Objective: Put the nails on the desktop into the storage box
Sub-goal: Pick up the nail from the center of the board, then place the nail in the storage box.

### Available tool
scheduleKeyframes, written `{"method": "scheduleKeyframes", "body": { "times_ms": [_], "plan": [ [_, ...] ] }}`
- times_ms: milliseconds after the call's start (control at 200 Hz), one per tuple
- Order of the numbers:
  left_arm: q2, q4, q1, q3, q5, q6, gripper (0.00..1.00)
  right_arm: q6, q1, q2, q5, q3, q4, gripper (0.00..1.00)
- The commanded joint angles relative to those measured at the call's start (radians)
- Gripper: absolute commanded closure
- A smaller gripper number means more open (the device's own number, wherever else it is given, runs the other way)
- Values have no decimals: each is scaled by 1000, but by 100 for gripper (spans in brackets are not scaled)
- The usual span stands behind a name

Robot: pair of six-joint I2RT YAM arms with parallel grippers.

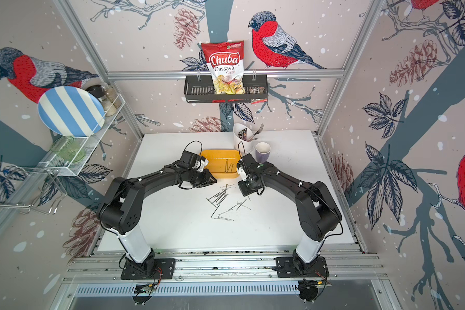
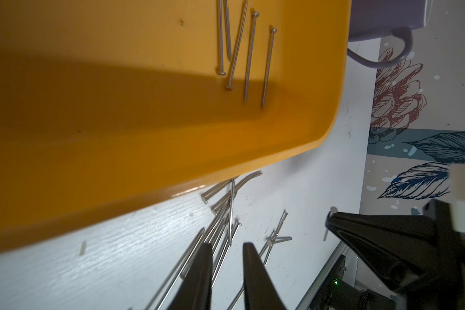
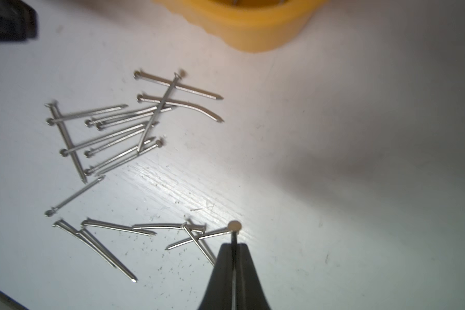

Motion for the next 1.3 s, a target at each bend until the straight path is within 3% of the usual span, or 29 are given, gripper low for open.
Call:
{"method": "scheduleKeyframes", "body": {
  "times_ms": [0, 230, 595, 1296],
  "plan": [
    [-13, 24, 1, -1, -6, 22, 76, 72, -42, -15, -128, 78, -16, 92],
    [-48, 16, 4, -13, -15, 23, 76, 178, -85, 71, -252, 290, 25, 92],
    [-132, -87, 15, -14, -60, 44, 76, 241, -73, 393, -160, 619, 17, 94],
    [-199, -165, 53, -52, -65, 74, 76, 291, -55, 702, -95, 835, -37, 93]
  ]
}}
